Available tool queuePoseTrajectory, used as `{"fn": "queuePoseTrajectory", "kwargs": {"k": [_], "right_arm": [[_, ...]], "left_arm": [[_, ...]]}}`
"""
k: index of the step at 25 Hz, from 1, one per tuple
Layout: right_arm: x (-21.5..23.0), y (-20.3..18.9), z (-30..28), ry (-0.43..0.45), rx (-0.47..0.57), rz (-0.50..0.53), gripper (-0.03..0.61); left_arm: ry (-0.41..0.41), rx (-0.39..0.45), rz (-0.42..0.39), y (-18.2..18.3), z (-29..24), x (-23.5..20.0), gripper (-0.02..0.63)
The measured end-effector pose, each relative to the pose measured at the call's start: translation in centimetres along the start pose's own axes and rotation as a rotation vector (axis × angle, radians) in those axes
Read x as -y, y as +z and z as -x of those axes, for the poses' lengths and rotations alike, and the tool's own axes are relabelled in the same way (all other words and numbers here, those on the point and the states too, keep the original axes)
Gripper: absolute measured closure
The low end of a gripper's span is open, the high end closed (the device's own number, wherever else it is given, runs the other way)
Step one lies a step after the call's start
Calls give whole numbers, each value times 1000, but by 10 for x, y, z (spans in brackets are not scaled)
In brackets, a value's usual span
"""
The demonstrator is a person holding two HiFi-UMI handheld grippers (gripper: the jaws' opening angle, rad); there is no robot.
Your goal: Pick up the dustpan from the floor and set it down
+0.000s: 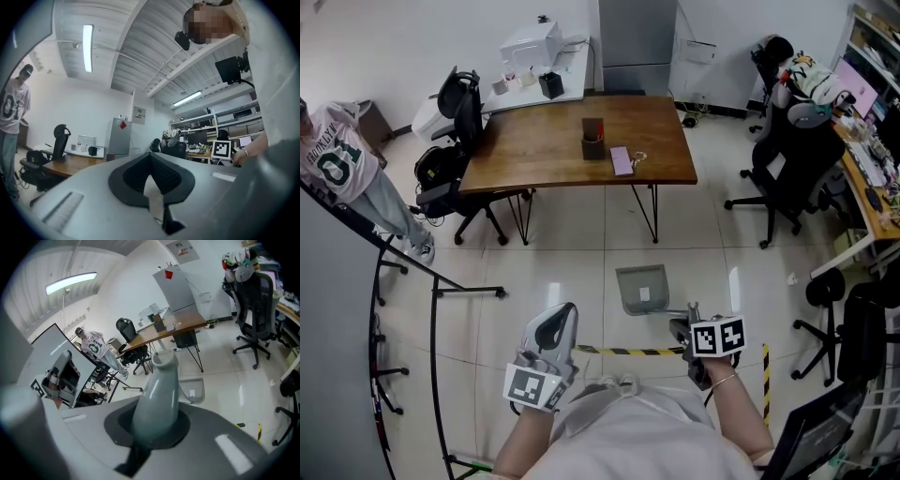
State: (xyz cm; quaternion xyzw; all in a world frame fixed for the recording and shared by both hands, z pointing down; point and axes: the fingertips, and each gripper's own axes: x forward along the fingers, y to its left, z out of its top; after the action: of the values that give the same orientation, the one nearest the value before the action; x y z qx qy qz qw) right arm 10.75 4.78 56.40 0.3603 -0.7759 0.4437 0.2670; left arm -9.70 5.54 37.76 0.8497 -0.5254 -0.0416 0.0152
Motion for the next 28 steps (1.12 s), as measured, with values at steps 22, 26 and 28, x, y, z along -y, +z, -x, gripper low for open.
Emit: {"fn": "queuePoseTrajectory", "kwargs": {"k": [22,26,28], "right_arm": [[87,101,-131,-101,-123,-128,574],[118,125,-173,-137,-107,-174,574],[127,135,-189,-139,-109,-195,574]], "left_arm": [[-105,-85,55,-37,-160,-130,598],[-68,-91,91,-44,-189,-157,598],[-47,-96,107,-49,-200,-162,598]]}}
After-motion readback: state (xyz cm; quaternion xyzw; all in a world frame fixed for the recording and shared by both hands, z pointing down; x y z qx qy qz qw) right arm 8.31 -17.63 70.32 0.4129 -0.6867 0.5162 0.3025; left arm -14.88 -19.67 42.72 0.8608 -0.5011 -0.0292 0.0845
